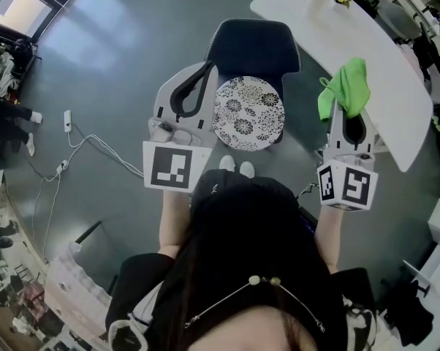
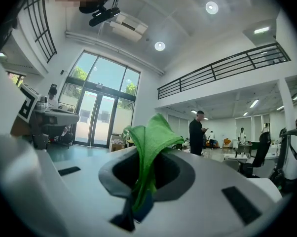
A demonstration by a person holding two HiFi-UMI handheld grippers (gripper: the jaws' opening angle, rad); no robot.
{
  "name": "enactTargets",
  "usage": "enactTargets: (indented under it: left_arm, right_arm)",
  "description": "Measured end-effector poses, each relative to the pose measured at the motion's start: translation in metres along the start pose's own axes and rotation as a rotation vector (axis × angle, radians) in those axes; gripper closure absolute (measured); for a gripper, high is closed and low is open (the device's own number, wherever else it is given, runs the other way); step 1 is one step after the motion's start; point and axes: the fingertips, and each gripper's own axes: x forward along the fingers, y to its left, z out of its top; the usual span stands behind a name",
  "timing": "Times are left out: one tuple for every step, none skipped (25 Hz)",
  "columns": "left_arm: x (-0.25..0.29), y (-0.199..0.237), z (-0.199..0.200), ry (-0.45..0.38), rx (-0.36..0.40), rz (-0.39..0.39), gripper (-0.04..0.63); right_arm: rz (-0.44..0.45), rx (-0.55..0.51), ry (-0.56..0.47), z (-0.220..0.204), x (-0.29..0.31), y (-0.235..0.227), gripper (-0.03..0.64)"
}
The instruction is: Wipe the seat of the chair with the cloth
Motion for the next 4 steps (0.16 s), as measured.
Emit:
enactTargets:
  left_arm:
    - [-0.0009,0.0002,-0.0003,0.002,0.001,0.001,0.591]
    - [-0.0018,0.0008,-0.0006,0.004,0.002,0.003,0.591]
    - [-0.0025,0.0015,-0.0008,0.005,0.001,0.006,0.591]
    - [-0.0032,0.0022,-0.0010,0.007,0.001,0.008,0.591]
  right_arm:
    - [-0.003,0.001,0.005,-0.0010,-0.0015,0.0002,0.568]
    - [-0.005,0.003,0.009,-0.0017,-0.0028,0.0003,0.568]
    - [-0.008,0.005,0.012,-0.0023,-0.0038,0.0003,0.568]
    - [-0.011,0.007,0.016,-0.0029,-0.0047,0.0003,0.568]
